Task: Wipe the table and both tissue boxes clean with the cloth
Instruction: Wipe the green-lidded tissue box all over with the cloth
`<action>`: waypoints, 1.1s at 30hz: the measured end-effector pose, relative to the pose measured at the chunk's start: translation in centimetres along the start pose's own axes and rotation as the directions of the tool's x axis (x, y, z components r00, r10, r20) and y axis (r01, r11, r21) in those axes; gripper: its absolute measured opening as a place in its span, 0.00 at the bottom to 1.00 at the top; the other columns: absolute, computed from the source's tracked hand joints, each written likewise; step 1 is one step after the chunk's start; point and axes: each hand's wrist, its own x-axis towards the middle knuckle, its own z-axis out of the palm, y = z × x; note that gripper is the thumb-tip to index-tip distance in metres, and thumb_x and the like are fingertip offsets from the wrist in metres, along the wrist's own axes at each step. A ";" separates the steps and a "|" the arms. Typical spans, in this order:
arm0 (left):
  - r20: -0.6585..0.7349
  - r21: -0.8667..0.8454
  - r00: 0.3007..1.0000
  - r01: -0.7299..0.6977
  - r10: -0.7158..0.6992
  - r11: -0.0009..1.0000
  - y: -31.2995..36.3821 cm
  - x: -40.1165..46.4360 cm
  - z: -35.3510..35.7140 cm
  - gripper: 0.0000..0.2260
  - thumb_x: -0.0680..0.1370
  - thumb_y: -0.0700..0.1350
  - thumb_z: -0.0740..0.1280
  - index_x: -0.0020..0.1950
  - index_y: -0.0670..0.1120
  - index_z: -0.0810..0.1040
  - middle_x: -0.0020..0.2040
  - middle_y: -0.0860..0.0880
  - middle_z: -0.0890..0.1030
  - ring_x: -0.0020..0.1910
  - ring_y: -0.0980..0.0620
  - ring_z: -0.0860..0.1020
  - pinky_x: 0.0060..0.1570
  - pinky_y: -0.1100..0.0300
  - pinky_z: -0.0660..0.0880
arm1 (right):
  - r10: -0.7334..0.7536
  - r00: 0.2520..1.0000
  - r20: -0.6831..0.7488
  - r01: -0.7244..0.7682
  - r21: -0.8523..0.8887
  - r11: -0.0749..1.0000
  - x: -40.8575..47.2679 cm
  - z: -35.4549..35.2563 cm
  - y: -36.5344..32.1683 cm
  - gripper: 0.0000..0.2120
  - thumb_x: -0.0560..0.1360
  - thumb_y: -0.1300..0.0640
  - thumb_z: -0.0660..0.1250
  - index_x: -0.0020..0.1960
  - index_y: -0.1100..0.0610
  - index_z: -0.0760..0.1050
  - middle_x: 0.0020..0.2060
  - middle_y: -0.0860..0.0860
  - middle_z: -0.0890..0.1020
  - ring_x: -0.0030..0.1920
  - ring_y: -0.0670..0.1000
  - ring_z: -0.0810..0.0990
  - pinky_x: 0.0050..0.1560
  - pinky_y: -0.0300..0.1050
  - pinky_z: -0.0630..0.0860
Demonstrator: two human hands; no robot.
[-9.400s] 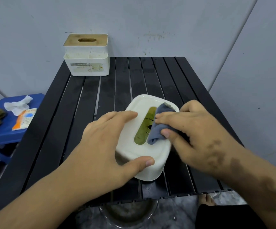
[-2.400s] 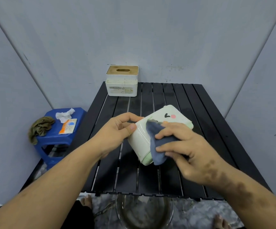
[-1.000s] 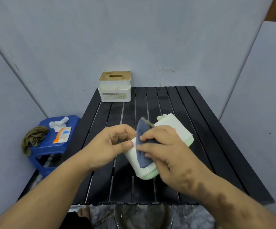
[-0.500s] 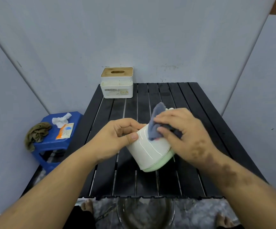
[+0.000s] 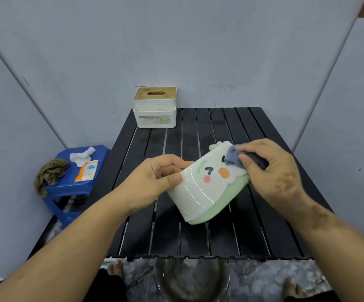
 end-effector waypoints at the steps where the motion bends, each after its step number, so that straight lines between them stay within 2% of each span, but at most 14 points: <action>1: 0.001 -0.005 1.000 0.002 -0.002 1.000 -0.1 0.0 -0.1 0.12 0.78 0.42 0.67 0.61 0.46 0.82 0.58 0.44 0.86 0.60 0.44 0.82 0.63 0.52 0.77 | -0.047 0.999 0.007 0.047 -0.006 0.999 -0.7 0.2 -0.7 0.11 0.73 0.64 0.69 0.49 0.49 0.81 0.48 0.38 0.80 0.54 0.44 0.76 0.56 0.51 0.74; 3: -0.004 -0.019 1.000 0.004 -0.004 1.000 -0.2 0.0 -0.3 0.11 0.78 0.42 0.67 0.59 0.48 0.83 0.58 0.42 0.85 0.59 0.43 0.82 0.63 0.51 0.77 | -0.209 0.975 0.077 0.208 0.027 0.978 -3.0 1.2 -2.9 0.12 0.71 0.65 0.69 0.48 0.49 0.80 0.48 0.37 0.78 0.54 0.41 0.72 0.57 0.47 0.70; 6: 0.004 -0.020 1.000 0.008 -0.008 1.000 -0.5 0.1 -0.5 0.11 0.78 0.42 0.67 0.59 0.47 0.82 0.58 0.40 0.85 0.57 0.46 0.82 0.62 0.49 0.77 | -0.410 0.885 0.222 0.398 0.098 0.912 -6.1 2.3 -4.6 0.09 0.73 0.64 0.68 0.51 0.54 0.81 0.49 0.48 0.78 0.50 0.54 0.72 0.59 0.45 0.69; 8: 0.020 -0.013 1.000 0.007 -0.006 1.000 -0.4 0.4 -0.6 0.11 0.78 0.42 0.67 0.60 0.44 0.81 0.58 0.39 0.85 0.55 0.48 0.82 0.58 0.52 0.78 | -0.447 0.863 0.236 0.439 0.088 0.894 -5.8 1.7 -3.4 0.09 0.74 0.64 0.68 0.51 0.54 0.80 0.50 0.49 0.77 0.51 0.56 0.73 0.60 0.44 0.69; 11: 0.029 -0.011 0.999 0.015 -0.015 1.000 -0.1 0.6 -0.9 0.12 0.78 0.42 0.66 0.60 0.44 0.80 0.57 0.39 0.85 0.54 0.48 0.83 0.56 0.56 0.80 | -0.243 0.965 0.100 0.242 0.027 0.970 -4.1 0.2 -0.3 0.10 0.72 0.65 0.69 0.51 0.54 0.81 0.50 0.43 0.77 0.53 0.53 0.75 0.58 0.40 0.70; 14: 0.043 0.016 0.999 0.029 -0.029 0.999 0.1 0.6 -1.1 0.12 0.78 0.43 0.66 0.60 0.44 0.80 0.58 0.41 0.85 0.57 0.45 0.83 0.59 0.53 0.80 | -0.036 0.999 0.023 0.035 0.056 0.998 -3.2 -0.9 1.3 0.11 0.72 0.69 0.71 0.50 0.56 0.80 0.49 0.46 0.77 0.52 0.49 0.77 0.55 0.42 0.74; 18: 0.067 0.096 0.998 0.013 -0.019 0.995 1.2 0.5 -1.8 0.10 0.78 0.40 0.66 0.57 0.47 0.82 0.58 0.45 0.85 0.60 0.45 0.83 0.59 0.53 0.80 | -0.007 0.999 0.049 0.006 0.020 1.000 -2.9 -1.7 1.9 0.11 0.71 0.68 0.72 0.48 0.55 0.81 0.46 0.46 0.79 0.50 0.45 0.78 0.53 0.34 0.73; 22: 0.105 0.291 0.993 0.012 -0.044 0.957 2.7 0.2 -3.1 0.13 0.76 0.40 0.68 0.56 0.53 0.83 0.60 0.50 0.84 0.63 0.46 0.81 0.65 0.45 0.77 | 0.036 0.991 0.131 -0.039 0.019 0.999 -2.6 -2.4 2.6 0.11 0.70 0.68 0.73 0.48 0.55 0.82 0.45 0.46 0.81 0.48 0.43 0.79 0.52 0.29 0.73; 25: 0.135 0.442 0.985 0.038 -0.108 0.896 3.1 -0.1 -3.6 0.18 0.76 0.39 0.71 0.54 0.64 0.82 0.63 0.58 0.80 0.67 0.50 0.77 0.70 0.44 0.73 | 0.053 0.972 0.228 -0.064 0.039 0.997 -3.4 -1.5 2.7 0.15 0.70 0.67 0.73 0.54 0.54 0.81 0.45 0.47 0.81 0.49 0.42 0.78 0.53 0.25 0.70; 27: 0.136 0.571 0.979 0.048 -0.152 0.819 3.4 -0.2 -3.4 0.23 0.77 0.35 0.72 0.54 0.67 0.81 0.67 0.60 0.76 0.71 0.53 0.72 0.74 0.50 0.68 | 0.067 0.958 0.277 -0.086 0.055 0.995 -4.1 -0.7 2.7 0.18 0.70 0.66 0.74 0.58 0.54 0.80 0.45 0.48 0.81 0.48 0.43 0.79 0.55 0.26 0.70; 30: 0.149 0.739 0.966 0.032 -0.210 0.673 4.3 -0.3 -2.6 0.21 0.77 0.36 0.72 0.57 0.63 0.80 0.67 0.62 0.72 0.71 0.57 0.67 0.70 0.61 0.62 | 0.078 0.944 0.320 -0.094 0.033 0.995 -4.7 0.2 2.7 0.19 0.70 0.65 0.74 0.60 0.56 0.80 0.45 0.49 0.80 0.49 0.46 0.79 0.57 0.33 0.72; 33: 0.158 0.825 0.953 0.017 -0.259 0.566 5.1 -0.3 -1.8 0.16 0.78 0.42 0.73 0.59 0.60 0.78 0.67 0.60 0.71 0.69 0.58 0.66 0.69 0.61 0.62 | 0.102 0.932 0.347 -0.115 0.017 0.993 -4.9 0.4 2.6 0.20 0.71 0.63 0.74 0.62 0.56 0.79 0.46 0.48 0.80 0.50 0.47 0.79 0.57 0.32 0.72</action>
